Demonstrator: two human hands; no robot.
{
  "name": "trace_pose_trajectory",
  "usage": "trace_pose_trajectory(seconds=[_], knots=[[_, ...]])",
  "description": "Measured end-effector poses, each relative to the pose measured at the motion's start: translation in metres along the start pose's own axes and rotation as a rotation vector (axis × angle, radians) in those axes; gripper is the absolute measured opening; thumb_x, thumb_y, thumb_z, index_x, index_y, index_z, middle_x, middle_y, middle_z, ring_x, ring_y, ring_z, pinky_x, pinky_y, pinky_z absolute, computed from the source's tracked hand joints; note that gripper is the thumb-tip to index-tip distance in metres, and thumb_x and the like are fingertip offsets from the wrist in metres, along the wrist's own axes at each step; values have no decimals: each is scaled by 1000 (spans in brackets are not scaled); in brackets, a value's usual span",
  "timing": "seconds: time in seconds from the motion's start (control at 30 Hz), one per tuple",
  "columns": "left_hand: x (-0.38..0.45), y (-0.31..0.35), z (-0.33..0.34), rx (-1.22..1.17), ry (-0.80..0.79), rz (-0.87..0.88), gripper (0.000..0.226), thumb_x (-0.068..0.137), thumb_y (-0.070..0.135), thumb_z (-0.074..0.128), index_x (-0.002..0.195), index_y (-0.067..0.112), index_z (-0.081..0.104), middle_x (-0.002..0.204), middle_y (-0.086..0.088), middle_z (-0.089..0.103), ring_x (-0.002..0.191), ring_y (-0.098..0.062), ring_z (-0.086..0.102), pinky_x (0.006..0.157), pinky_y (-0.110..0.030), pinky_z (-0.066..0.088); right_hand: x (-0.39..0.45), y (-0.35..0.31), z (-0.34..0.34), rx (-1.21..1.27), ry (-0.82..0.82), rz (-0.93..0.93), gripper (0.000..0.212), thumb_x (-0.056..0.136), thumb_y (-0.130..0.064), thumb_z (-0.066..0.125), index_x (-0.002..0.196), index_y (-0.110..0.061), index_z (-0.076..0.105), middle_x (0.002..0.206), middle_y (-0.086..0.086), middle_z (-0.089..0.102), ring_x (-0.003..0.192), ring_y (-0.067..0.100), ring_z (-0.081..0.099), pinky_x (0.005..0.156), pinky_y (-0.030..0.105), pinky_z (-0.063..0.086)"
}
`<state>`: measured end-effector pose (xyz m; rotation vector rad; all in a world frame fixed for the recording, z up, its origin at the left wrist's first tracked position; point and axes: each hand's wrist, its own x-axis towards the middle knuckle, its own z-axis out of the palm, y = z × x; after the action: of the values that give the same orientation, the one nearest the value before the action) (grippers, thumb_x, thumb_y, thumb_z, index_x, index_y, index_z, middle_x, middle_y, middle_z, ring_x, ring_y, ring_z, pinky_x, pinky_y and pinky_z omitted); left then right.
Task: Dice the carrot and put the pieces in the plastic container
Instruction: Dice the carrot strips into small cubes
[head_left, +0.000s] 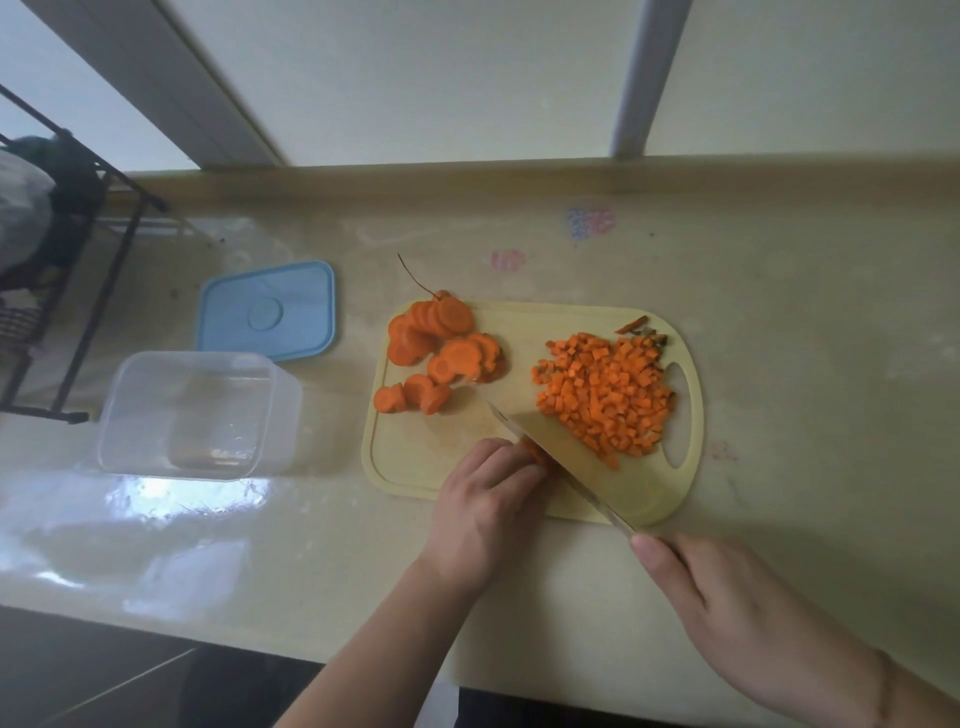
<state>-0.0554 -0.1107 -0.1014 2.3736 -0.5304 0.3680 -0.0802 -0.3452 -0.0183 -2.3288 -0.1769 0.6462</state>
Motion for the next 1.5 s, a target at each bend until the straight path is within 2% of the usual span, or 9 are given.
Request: trace_pose_trajectory(seconds=[0.23, 0.43, 0.57, 0.73, 0.9, 1.13, 1.27, 1.4, 1.5], knots=[[0, -4, -1, 4, -21, 32, 13, 88, 7, 79, 101, 8, 78, 101, -3, 71, 85, -28, 64, 75, -37, 54, 31, -11, 14, -30, -11, -24, 64, 89, -68, 15, 64, -18, 47, 57, 3, 54, 56, 15, 54, 61, 42, 43], [-3, 0, 0, 39, 0, 17, 11, 87, 8, 81, 97, 7, 77, 95, -5, 68, 86, -27, 63, 76, -36, 54, 33, 4, -6, 54, 22, 37, 76, 89, -72, 16, 63, -7, 47, 51, 5, 48, 54, 15, 52, 57, 30, 38], [-9, 3, -2, 6, 13, -8, 10, 89, 8, 79, 98, 4, 76, 102, -8, 69, 94, -30, 65, 82, -37, 55, 24, -2, -5, 46, 10, 27, 65, 89, -65, 24, 60, -10, 43, 54, 8, 52, 51, 14, 51, 55, 28, 36], [-14, 4, -1, -2, -13, -4, 8, 92, 7, 74, 99, 3, 75, 107, -8, 69, 94, -31, 63, 82, -39, 53, 8, 0, 3, 33, 0, -33, 61, 85, -75, 21, 71, -20, 45, 58, 3, 50, 49, 9, 45, 54, 26, 34], [-6, 7, -1, 4, 13, -17, 28, 104, 20, 56, 94, 3, 76, 104, -8, 71, 92, -30, 63, 82, -36, 54, 4, 1, 3, 23, 4, -50, 57, 88, -73, 20, 76, -24, 46, 69, 6, 58, 56, 13, 53, 59, 30, 38], [-9, 3, 4, 24, 53, -13, 13, 96, 12, 68, 94, 2, 77, 101, -8, 72, 96, -27, 64, 89, -34, 54, 20, -7, 20, -40, 2, -37, 69, 88, -74, 12, 67, -20, 49, 59, 3, 56, 59, 13, 56, 62, 40, 44], [-10, 1, 1, 33, 38, 11, 8, 91, 10, 74, 94, 4, 77, 98, -8, 71, 96, -24, 62, 93, -30, 53, 32, -3, 6, 44, 7, -4, 67, 88, -72, 19, 58, -17, 42, 54, -6, 53, 50, 9, 48, 53, 25, 35], [-9, 2, 0, 31, 38, 1, 7, 88, 8, 78, 93, 4, 77, 96, -8, 70, 95, -23, 60, 95, -29, 51, 30, 1, 0, 52, 8, 30, 70, 82, -75, 19, 58, -14, 41, 52, -5, 49, 48, 9, 46, 51, 22, 33], [-13, 2, -1, 29, 44, -7, 7, 89, 8, 76, 94, 3, 76, 100, -8, 71, 96, -25, 63, 90, -34, 54, 24, -9, 3, 64, -7, -9, 66, 89, -70, 23, 59, -14, 41, 52, -6, 48, 48, 9, 45, 51, 22, 31]])
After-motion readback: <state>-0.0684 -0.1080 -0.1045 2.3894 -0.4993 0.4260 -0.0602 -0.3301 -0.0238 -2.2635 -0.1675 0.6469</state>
